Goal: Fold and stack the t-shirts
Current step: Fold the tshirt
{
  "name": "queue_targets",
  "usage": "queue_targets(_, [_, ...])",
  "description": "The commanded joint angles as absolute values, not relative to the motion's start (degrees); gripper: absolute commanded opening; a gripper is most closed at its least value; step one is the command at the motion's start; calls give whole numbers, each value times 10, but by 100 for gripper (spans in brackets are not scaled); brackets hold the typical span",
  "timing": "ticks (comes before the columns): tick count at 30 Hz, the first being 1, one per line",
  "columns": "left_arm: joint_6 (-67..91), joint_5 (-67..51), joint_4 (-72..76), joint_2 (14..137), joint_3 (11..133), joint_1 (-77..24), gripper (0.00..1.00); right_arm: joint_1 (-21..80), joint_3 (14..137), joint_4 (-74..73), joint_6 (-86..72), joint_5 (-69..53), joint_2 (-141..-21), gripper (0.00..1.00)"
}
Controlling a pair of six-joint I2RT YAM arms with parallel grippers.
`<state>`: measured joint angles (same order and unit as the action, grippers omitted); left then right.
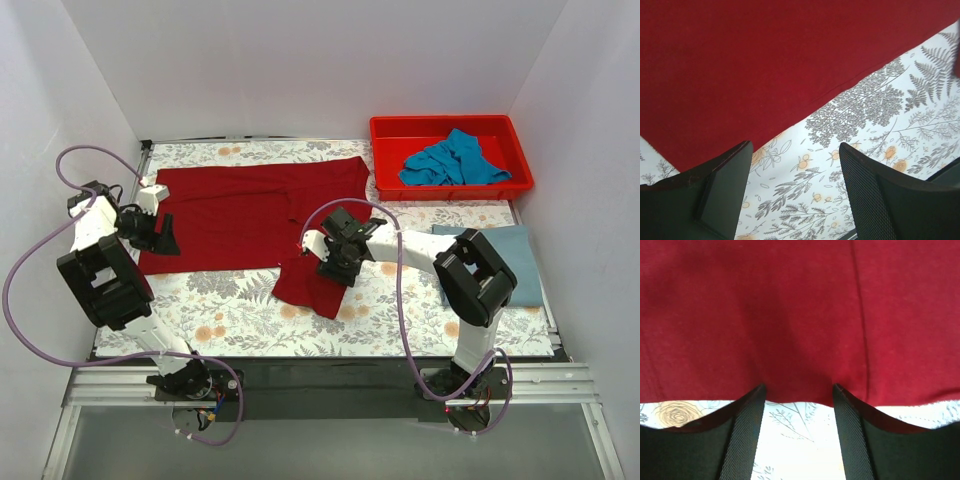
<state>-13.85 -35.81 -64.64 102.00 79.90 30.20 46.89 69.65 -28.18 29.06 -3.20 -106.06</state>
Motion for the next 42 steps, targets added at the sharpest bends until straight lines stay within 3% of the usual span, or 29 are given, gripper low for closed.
queue_targets(1, [-149,-320,-628,1012,797,303,69,471,666,-268,304,-32,-1065,61])
queue_targets(4, [-171,-312,-625,1010,793,302,69,469,650,-264,316,-23,-1074,35])
queue_targets(5, [-184,-309,-628,1012,794,303,67,465,643,-265,318,-23,-1075,20])
queue_targets(7, [-210,-307,-648,1013,795,304,65,459,634,-265,328,-24,-1062,4])
queue_targets(8, [-247,-305,-656,1013,795,307,62,452,623,-269,333,-24,-1055,1])
queue_targets(18, [-459,-235,-626,991,722,308,47,430,635,-307,375,-40,-1034,1])
queue_targets(32, [-540,-156,-573,1045,720,312,44,427,689,-343,366,-60,-1041,1])
queue_targets(42, [-577,-148,-585,1017,684,326,40,428,709,-351,362,-55,-1042,1])
